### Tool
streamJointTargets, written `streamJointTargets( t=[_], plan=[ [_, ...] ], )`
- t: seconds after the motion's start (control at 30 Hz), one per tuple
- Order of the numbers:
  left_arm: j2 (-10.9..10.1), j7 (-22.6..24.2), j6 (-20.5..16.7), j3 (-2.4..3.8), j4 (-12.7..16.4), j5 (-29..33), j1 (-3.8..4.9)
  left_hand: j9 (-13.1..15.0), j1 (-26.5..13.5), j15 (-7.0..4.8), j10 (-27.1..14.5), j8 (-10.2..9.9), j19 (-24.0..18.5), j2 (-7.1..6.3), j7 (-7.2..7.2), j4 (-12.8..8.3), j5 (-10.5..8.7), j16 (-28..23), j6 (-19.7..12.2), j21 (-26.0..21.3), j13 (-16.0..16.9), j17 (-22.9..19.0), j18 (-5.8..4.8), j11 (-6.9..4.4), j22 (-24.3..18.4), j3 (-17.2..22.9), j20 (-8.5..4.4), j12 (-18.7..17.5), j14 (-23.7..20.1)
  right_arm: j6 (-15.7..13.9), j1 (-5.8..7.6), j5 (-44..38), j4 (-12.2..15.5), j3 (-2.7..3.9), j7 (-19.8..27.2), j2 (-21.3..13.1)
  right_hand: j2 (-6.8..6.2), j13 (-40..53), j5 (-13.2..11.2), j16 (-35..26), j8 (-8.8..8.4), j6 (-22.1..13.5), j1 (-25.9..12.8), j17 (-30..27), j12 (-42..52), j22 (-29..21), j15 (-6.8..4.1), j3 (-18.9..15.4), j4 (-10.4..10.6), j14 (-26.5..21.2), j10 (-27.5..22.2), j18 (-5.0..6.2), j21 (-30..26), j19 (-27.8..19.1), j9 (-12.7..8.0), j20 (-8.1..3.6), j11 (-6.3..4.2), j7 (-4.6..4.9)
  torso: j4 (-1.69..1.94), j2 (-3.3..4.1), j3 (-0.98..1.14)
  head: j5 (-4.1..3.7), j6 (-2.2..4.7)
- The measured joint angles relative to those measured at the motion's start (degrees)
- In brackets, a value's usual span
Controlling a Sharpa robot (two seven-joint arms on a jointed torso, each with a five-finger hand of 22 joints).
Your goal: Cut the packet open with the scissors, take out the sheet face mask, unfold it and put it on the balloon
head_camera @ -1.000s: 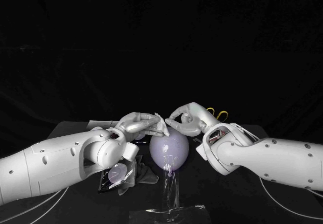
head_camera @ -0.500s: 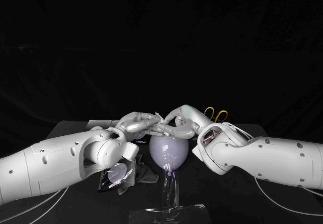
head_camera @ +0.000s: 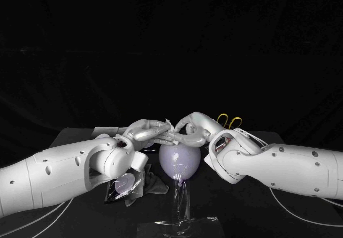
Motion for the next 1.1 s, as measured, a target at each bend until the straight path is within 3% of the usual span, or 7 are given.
streamJointTargets(
  t=[0.1, 0.5, 0.67, 0.83, 1.1],
  plan=[
    [0.01, 0.02, 0.04, 0.04, 0.1, 0.0, 0.02, 0.0, -0.01, 0.0, 0.0, 0.0, 0.0, 0.0, -0.07, -0.22, -0.09, 0.21, -0.09, 0.0, -0.04, 0.0, -0.01, 0.0, 0.02, 0.22, 0.0, 0.0, 0.0, 0.3, -0.07, -0.43, -0.09, -0.04, -0.59, 0.1, -0.62, 0.01, -0.25, -0.06, 0.0, 0.2, 0.68, 0.0, 0.0, 0.01, 0.07, -0.54, -0.53, -0.07, -0.04, 0.0, 0.0, 0.0, 0.17, 0.0, -0.04, -0.2, -0.01, 0.0, 0.0, 0.0, 0.02],
    [0.02, 0.16, 0.12, 0.07, 0.28, 0.0, 0.04, 0.0, -0.16, 0.01, 0.0, 0.37, 0.0, -0.15, 0.01, -0.23, 0.13, 0.22, -0.36, 0.23, -0.04, 0.09, -0.01, 0.0, 0.11, 0.22, 0.0, 0.0, 0.0, 1.56, -0.5, -2.5, -0.2, -0.07, -2.77, 0.47, -0.76, 0.05, -1.12, -0.18, -0.01, 0.57, 3.49, 0.02, -0.22, 0.05, 0.07, -1.21, -1.58, -0.07, -0.04, 0.0, -0.01, 0.0, 0.24, 0.0, -0.04, -0.57, -0.03, 0.0, 0.01, 0.03, -0.1],
    [0.04, 0.17, 0.14, 0.07, 0.29, 0.0, 0.04, 0.01, -0.32, 0.01, -0.01, 0.64, 0.0, -0.32, 0.01, -0.23, 0.13, 0.22, -0.38, 0.23, -0.04, 0.1, -0.02, 0.01, 0.1, 0.22, 0.0, 0.0, 0.01, 1.39, -0.55, -2.75, -0.11, -0.06, -2.96, 0.44, 1.44, 0.04, -1.12, -0.03, 0.4, 1.51, 5.68, 0.05, 0.21, 0.04, 0.07, -0.23, -2.03, -0.07, -0.02, 0.0, 0.49, 0.0, 0.31, 0.0, -0.46, -1.07, -0.03, 0.0, 0.01, -0.01, -0.15],
    [0.03, 0.19, 0.14, 0.1, 0.29, 0.0, 0.06, 0.01, -0.46, 0.01, -0.01, 0.93, 0.0, -0.46, 0.01, -0.23, 0.13, 0.22, -0.39, 0.23, -0.04, 0.09, -0.02, 0.01, 0.16, 0.22, 0.0, 0.0, 0.01, 0.59, -0.62, -2.53, 0.36, -0.06, -2.8, 0.07, 2.13, 0.03, -1.26, 0.2, 0.4, 1.62, 5.43, 0.05, 0.6, 0.02, 0.07, -0.03, -1.79, -0.07, 0.18, 0.0, 0.81, 0.24, 0.3, -0.24, -0.66, -1.18, -0.03, 0.0, 0.01, 0.0, -0.19],
    [-0.01, 0.19, 0.13, 0.11, 0.17, 0.01, 0.08, 0.01, -0.56, 0.01, -0.01, 1.01, 0.0, -0.56, 0.05, -0.23, 0.13, 0.21, -0.52, 0.23, -0.04, 0.07, -0.02, 0.01, 0.16, 0.21, 0.01, 0.0, 0.01, -0.8, -0.64, -1.55, 1.23, -0.08, -1.86, -0.9, 0.23, 0.0, -1.42, 0.2, 0.45, 1.62, 3.08, 0.04, 0.6, 0.0, 0.07, -2.67, 0.5, -0.07, 0.17, 0.0, 0.8, 0.24, 0.3, -0.24, -0.65, -1.18, -0.04, -0.01, 0.03, -0.02, -0.2]
  ],
)
